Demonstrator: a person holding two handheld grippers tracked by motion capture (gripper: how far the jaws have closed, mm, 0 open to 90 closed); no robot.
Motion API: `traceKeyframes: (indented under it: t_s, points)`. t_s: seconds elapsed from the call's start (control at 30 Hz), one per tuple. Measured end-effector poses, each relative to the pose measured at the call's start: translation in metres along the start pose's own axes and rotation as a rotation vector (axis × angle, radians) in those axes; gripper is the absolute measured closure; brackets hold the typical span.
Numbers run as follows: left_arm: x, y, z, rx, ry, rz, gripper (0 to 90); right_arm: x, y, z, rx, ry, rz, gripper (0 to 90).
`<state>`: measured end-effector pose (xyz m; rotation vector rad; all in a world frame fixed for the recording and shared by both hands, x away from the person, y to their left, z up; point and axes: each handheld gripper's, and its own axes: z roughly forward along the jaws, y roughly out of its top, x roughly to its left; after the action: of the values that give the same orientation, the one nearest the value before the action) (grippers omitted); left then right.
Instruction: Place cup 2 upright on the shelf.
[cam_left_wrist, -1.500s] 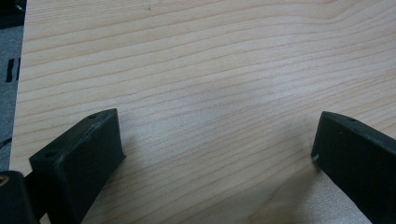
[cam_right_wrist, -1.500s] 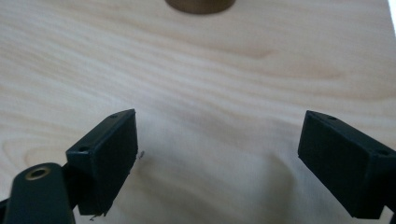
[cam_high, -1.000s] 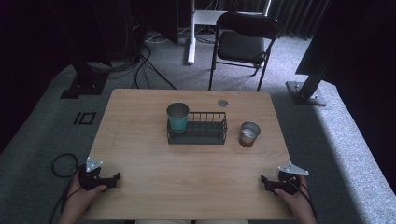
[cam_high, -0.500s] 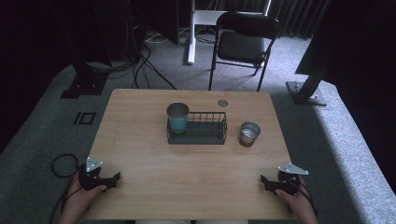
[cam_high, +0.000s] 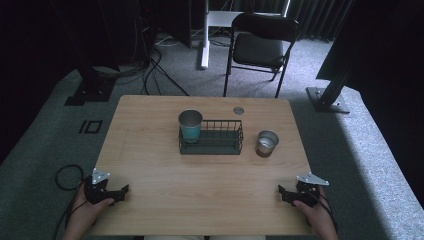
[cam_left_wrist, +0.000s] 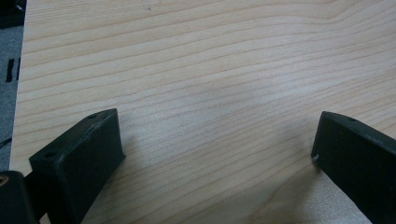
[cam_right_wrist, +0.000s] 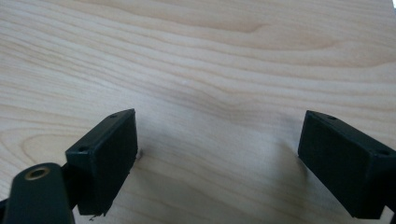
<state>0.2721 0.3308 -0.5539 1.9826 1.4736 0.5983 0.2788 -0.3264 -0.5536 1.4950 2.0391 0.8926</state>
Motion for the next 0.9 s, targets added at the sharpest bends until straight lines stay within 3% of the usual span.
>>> traceKeyframes:
  t_s: [0.9]
  points:
    - [0.0, 0.0, 0.0, 0.0, 0.0, 0.0, 2.5, 0.007, 0.034, 0.027, -0.046, -0.001, -0.016, 11.8]
